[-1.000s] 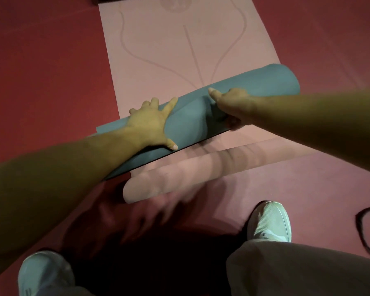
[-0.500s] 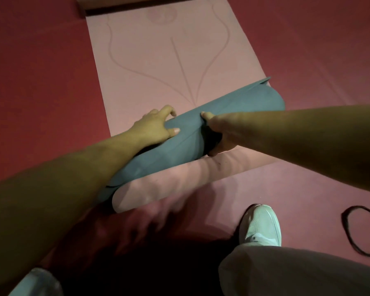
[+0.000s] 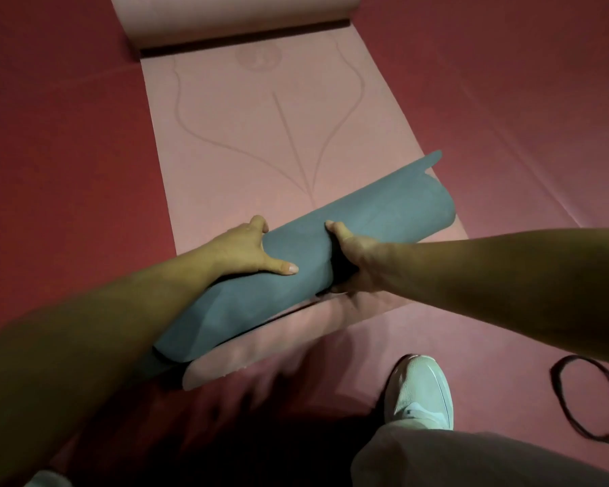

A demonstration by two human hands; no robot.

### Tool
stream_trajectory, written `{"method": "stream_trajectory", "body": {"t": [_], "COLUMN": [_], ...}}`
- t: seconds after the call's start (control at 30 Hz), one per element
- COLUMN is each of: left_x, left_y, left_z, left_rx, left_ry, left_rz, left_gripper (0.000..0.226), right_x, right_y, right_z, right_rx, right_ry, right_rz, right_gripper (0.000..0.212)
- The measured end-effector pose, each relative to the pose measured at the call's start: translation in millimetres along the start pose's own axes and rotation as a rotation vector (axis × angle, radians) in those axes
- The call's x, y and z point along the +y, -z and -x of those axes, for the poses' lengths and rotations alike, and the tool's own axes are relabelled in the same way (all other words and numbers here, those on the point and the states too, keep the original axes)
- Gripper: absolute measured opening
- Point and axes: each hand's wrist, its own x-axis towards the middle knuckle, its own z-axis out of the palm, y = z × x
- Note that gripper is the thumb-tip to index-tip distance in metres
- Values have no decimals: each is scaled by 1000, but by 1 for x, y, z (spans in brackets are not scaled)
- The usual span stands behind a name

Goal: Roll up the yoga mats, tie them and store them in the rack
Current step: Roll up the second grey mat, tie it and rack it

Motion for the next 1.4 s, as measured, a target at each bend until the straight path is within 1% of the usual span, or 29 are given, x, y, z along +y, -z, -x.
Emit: {"method": "stream_trajectory", "body": {"t": [0.07,0.17,0.23,0.27,0.3,0.33,0.37,0.43,0.53,0.6,0.67,0.7,0.73,0.77,0.8,0.87,0.9,0.93,0.97,1.03,1.07,1.1,1.17,1.23,1.3,1.4], "left_x": [-1,-2,0,1,4,8,13,18,23,28,37,43,49,54,58,62,64,63,62,60,59,59,57,61,68,85], "left_y": [3,28,52,64,76,89,103,129,166,185,200,206,212,216,221,225,225,222,217,205,199,195,193,197,201,207], "left_z": [4,15,28,34,42,49,58,78,116,143,170,184,195,206,215,232,240,246,252,262,267,271,275,282,286,300], "left_rx": [42,51,84,116,159,210,259,338,459,551,630,664,692,709,710,685,676,668,665,674,684,686,653,644,699,884], "left_ry": [-19,-3,25,40,46,55,63,68,25,-8,-61,-91,-126,-159,-187,-230,-240,-244,-254,-290,-303,-314,-308,-271,-265,-273], "left_rz": [-65,-78,-47,0,71,157,245,406,557,619,657,670,679,686,689,684,664,638,619,638,631,613,584,585,656,616], "left_gripper": [103,98,98,92,82,71,63,59,57,65,67,67,69,69,71,81,89,93,93,81,75,74,79,79,85,103], "right_x": [-1,-19,-33,-40,-48,-55,-62,-75,-96,-112,-125,-131,-136,-141,-144,-141,-137,-130,-124,-110,-104,-102,-98,-94,-91,-86], "right_y": [2,-4,-14,-20,-27,-33,-38,-47,-57,-61,-61,-61,-59,-57,-54,-49,-48,-48,-48,-51,-52,-53,-53,-54,-57,-67], "right_z": [-1,11,25,36,46,58,69,94,135,172,207,223,241,255,268,288,294,297,295,292,292,291,291,294,296,299], "right_rx": [-16,-9,-9,-13,-22,-45,-74,-123,-153,-189,-213,-224,-241,-254,-261,-290,-303,-300,-285,-252,-254,-259,-281,-293,-310,-303], "right_ry": [102,250,344,393,438,484,538,644,794,895,1002,1054,1104,1152,1194,1276,1296,1299,1293,1286,1290,1293,1282,1300,1313,1342], "right_rz": [-15,-26,-20,-14,-4,18,45,109,131,137,153,165,180,197,213,251,256,251,245,236,243,260,290,313,345,376], "right_gripper": [58,55,67,75,83,88,89,87,96,91,73,69,71,76,74,54,49,51,58,78,85,87,91,93,94,96]}}
